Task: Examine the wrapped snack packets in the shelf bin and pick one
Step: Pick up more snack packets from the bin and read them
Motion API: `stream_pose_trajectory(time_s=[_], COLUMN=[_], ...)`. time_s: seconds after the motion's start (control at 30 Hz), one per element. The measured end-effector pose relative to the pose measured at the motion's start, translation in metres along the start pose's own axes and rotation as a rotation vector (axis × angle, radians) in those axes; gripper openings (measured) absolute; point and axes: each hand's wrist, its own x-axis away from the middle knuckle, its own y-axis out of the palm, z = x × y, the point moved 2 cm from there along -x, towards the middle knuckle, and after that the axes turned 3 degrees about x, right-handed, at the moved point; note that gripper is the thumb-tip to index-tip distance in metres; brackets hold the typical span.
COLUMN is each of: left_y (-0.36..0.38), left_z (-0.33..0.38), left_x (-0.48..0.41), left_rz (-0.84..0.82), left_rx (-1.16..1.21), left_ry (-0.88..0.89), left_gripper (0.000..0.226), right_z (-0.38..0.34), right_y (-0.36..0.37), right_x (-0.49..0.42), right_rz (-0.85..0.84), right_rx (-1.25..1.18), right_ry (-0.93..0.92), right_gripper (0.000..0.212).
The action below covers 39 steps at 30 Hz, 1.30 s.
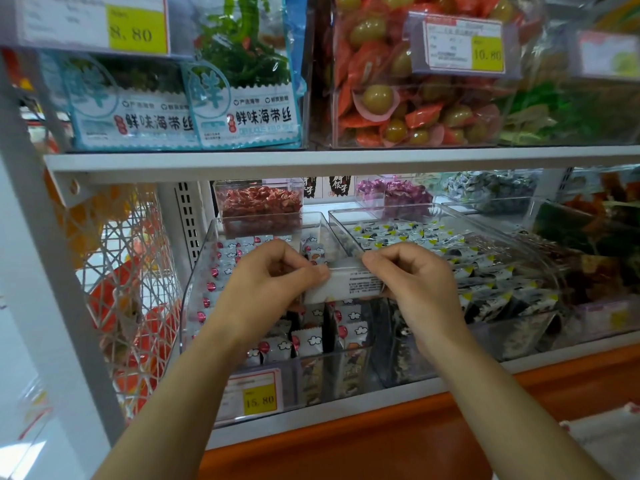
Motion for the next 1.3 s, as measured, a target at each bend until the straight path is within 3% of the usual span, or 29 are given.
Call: stream_pose_trajectory(time_s=[0.43,0.77,0.93,1.07,1.2,1.3], left_y=[-0.01,-0.003,0.0,0.004,0.009,0.014], left_z=[0.001,0.0,-0.003,-0.01,-0.016,-0.014], left_x=[-0.001,0.0,0.0,-0.003,-0.005,-0.007], left_rz=[0.045,-0.039,-0.101,-0.037,0.048,0.037], left_rx=[0.105,0.127,0.073,0.147,0.204,0.183], left_ry=[-0.02,-0.004,0.023,-0.005,-0.06,-0.063], left_gripper=[0.03,0.008,0.03,0.019,0.023,0.023], right_z=[-0.003,-0.001,0.002,0.002,0.003,-0.001], right_y=[0.002,-0.001,-0.002,0.003,0.013,0.009], right_x=[0.002,0.0,-0.002,0.0,0.002,-0.005], right_rz=[-0.065,0.022,0.053,-0.103,-0.246,-0.14], right_rx=[-0.073,-0.193,-0.234,-0.26,0.049,0.064], right_ry=[0.029,0.091,0.082,0.094,-0.01,-0.079], right_gripper=[0.019,0.025,0.027,0.018,0.057,0.042])
